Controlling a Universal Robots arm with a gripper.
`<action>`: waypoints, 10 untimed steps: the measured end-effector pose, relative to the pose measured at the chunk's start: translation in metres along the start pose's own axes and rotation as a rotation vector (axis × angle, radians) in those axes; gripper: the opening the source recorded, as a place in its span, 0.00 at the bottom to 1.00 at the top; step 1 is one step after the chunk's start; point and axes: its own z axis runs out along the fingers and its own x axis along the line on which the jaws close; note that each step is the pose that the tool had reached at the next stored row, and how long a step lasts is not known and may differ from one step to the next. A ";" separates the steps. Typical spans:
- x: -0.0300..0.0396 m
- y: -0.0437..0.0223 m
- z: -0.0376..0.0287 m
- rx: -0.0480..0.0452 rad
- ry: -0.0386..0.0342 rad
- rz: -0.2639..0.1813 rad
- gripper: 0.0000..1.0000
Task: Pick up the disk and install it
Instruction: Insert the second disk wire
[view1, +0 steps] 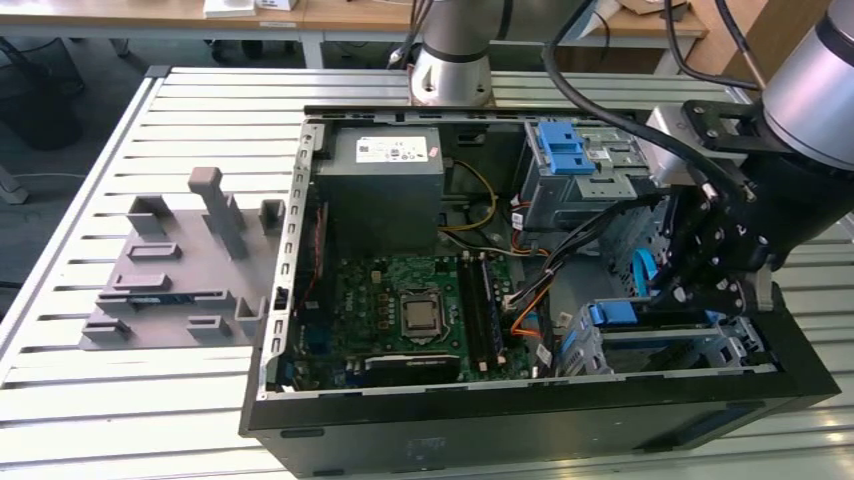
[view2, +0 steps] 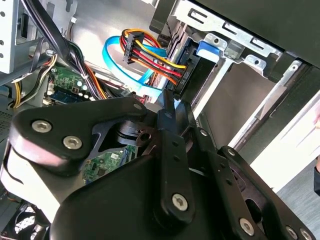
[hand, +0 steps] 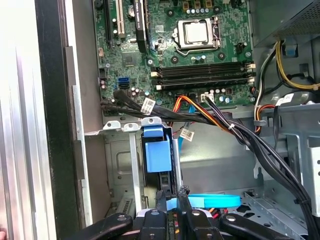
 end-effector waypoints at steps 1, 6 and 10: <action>0.0000 0.0000 -0.0003 -0.0001 -0.0001 0.000 0.23; 0.0000 0.0000 -0.0005 -0.0001 0.0002 0.000 0.11; 0.0000 0.0000 -0.0001 -0.0001 0.0004 0.000 0.11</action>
